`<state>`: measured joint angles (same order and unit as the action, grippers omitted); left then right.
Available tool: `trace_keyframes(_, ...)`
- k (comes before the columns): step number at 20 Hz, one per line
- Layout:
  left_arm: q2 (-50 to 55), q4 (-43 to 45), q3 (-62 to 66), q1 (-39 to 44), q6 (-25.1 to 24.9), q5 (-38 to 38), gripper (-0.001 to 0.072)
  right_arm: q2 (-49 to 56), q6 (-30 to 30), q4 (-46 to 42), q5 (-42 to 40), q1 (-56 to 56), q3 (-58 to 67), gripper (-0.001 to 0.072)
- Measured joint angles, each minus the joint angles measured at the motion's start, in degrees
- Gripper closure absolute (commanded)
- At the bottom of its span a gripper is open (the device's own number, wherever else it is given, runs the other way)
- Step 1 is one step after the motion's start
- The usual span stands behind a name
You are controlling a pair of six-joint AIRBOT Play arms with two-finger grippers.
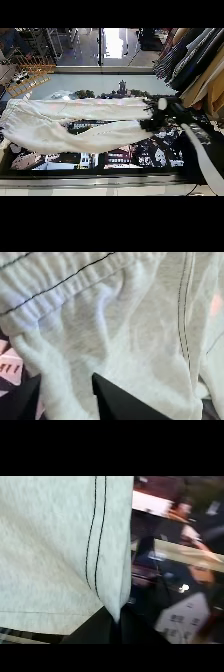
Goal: Fold the clothes and pants, and hang the long-sleeved shirts on hangers.
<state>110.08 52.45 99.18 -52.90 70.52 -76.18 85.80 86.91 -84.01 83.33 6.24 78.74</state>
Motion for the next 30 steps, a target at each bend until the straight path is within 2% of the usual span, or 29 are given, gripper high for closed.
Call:
trace_keyframes(1, -0.63, 0.0, 0.0, 0.0, 0.02, -1.68, 0.0285, -0.98, -0.55, -1.62, 0.98, -3.06, -0.28, 0.0646)
trace_keyframes(2, -1.03, -0.04, 0.0, 0.0, 0.26, -3.1, 0.0285, -1.79, -1.05, -3.1, 1.86, -6.14, -0.72, 0.0529)
trace_keyframes(3, -1.31, 0.0, -0.02, 0.0, 0.59, -4.5, 0.0285, -2.34, -1.51, -3.93, 2.38, -8.81, -1.38, 0.0453)
trace_keyframes(6, -1.79, 0.74, -0.57, 0.02, 2.03, -7.26, 0.0286, -3.39, -2.49, -5.25, 3.32, -15.23, -5.29, 0.0452)
trace_keyframes(8, -1.99, 1.09, -1.75, 0.02, 2.86, -8.35, 0.0285, -4.72, -2.62, -4.87, 2.82, -18.91, -10.08, 0.0334)
trace_keyframes(9, -2.05, 1.16, -2.75, 0.02, 3.26, -8.68, 0.0285, -5.77, -2.95, -3.28, 1.7, -20.81, -13.0, 0.0297)
trace_keyframes(13, -2.58, 0.26, -8.37, 0.02, 2.8, -7.82, 0.0285, -11.06, -4.11, 7.89, -3.8, -27.61, -24.41, 0.0281)
trace_keyframes(14, -2.89, -0.31, -9.92, 0.04, 2.45, -6.56, 0.0285, -12.15, -4.52, 10.71, -5.03, -28.92, -26.73, 0.0259)
trace_keyframes(15, -3.19, -0.92, -11.54, 0.07, 2.08, -4.98, 0.0286, -13.05, -4.81, 13.57, -6.05, -29.92, -28.76, 0.0193)
trace_keyframes(19, -3.69, -2.36, -16.11, 0.79, 1.4, 0.92, 0.0285, -14.71, -6.01, 24.46, -11.91, -31.87, -34.73, 0.0188)
trace_keyframes(22, -3.76, -2.84, -17.38, 2.03, 1.22, 4.02, 0.0288, -15.06, -6.64, 28.3, -17.0, -32.35, -36.54, 0.0189)
trace_keyframes(24, -3.82, -3.21, -17.73, 3.28, 1.31, 5.53, 0.0316, -15.1, -6.8, 29.68, -20.31, -32.46, -37.09, 0.0192)
trace_keyframes(26, -3.8, -3.02, -17.94, 4.57, 2.1, 7.19, 0.0634, -14.56, -6.93, 30.49, -22.93, -32.41, -37.4, 0.0198)
trace_keyframes(27, -3.74, -3.02, -18.01, 5.11, 2.64, 7.74, 0.0689, -14.03, -7.02, 30.51, -23.89, -32.13, -37.46, 0.0205)
trace_keyframes(28, -3.78, -3.17, -18.01, 5.62, 2.8, 7.98, 0.0689, -13.35, -7.06, 30.8, -24.65, -31.56, -37.51, 0.0223)
trace_keyframes(29, -3.78, -3.17, -18.05, 6.08, 3.06, 8.31, 0.0689, -12.46, -7.06, 30.93, -25.75, -30.6, -37.57, 0.0281)
trace_keyframes(30, -3.78, -3.19, -18.05, 6.43, 3.26, 8.31, 0.0689, -11.56, -7.08, 30.99, -27.04, -29.53, -37.62, 0.0449)
